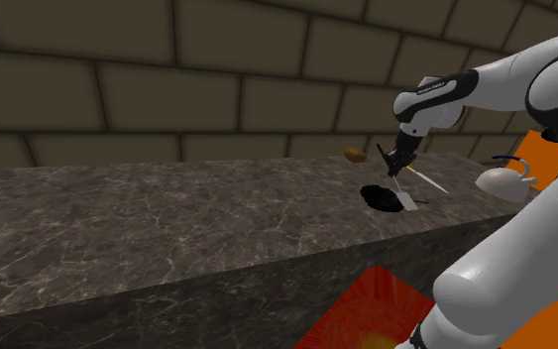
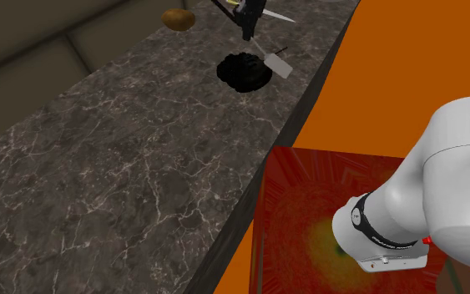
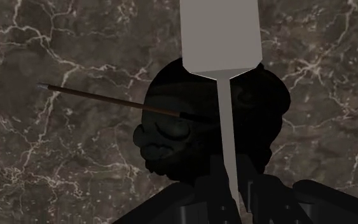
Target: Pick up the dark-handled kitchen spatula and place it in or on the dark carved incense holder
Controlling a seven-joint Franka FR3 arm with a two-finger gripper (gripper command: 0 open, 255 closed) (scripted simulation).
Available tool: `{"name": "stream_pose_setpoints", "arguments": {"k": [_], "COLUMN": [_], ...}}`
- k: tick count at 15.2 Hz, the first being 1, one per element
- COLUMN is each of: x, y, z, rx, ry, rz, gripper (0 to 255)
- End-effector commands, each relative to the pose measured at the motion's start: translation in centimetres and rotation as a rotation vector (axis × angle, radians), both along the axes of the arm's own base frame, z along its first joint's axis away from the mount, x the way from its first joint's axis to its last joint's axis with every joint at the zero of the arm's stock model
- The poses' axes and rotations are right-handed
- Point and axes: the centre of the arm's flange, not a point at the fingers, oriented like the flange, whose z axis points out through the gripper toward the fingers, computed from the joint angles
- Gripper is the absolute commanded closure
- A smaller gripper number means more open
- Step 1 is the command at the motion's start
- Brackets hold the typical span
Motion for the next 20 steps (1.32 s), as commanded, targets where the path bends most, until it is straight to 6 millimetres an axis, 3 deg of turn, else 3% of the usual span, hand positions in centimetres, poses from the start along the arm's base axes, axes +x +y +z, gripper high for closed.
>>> {"name": "stream_pose_setpoints", "arguments": {"k": [1, 2, 17, 20], "x": [-0.8, -1.3, -1.3, -1.3], "y": [-2.5, -4.4, -4.4, -4.4], "z": [0.0, 0.1, -7.8, -8.2], "rx": [-0.001, -0.001, -0.001, -0.001], "ry": [0.0, 0.0, 0.0, 0.0], "rz": [0.002, 0.002, 0.002, 0.002], "gripper": [255, 255, 255, 255]}}
